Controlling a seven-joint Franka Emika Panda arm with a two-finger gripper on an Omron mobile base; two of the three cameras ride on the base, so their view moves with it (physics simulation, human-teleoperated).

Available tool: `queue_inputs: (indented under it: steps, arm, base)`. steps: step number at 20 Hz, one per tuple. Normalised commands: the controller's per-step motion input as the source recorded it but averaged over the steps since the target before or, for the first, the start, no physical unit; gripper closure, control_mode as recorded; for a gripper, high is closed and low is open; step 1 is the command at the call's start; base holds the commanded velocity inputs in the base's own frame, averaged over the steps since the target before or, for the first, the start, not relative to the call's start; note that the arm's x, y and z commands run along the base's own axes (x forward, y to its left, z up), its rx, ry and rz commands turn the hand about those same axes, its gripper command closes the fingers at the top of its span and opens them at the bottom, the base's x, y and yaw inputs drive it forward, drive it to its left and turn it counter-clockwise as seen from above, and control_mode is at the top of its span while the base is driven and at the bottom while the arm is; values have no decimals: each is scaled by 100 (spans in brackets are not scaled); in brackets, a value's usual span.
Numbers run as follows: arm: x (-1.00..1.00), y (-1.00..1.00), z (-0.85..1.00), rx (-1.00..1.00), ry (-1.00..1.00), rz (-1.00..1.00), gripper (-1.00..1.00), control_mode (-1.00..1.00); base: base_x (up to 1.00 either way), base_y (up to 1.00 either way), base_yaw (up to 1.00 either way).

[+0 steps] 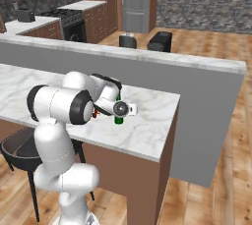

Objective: Get the candle and the beer from the cabinet and move them to the dining counter.

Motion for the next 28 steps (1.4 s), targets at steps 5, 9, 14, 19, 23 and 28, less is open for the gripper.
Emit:
queue_inputs:
  steps: [5,9,14,19,23,28]
  arm:
    - [0,0,0,0,-2,0,100,-100]
    - [0,0,0,0,-10,0,100,-100]
    - [0,0,0,0,-14,0,100,-100]
    - [0,0,-1,0,-4,0,100,-100]
    - [0,0,-2,0,0,0,100,-100]
    - [0,0,0,0,0,0,100,-100]
  base:
    - [0,0,0]
    - [0,0,0]
    - [0,0,0]
    - [0,0,0]
    - [0,0,0]
    - [0,0,0]
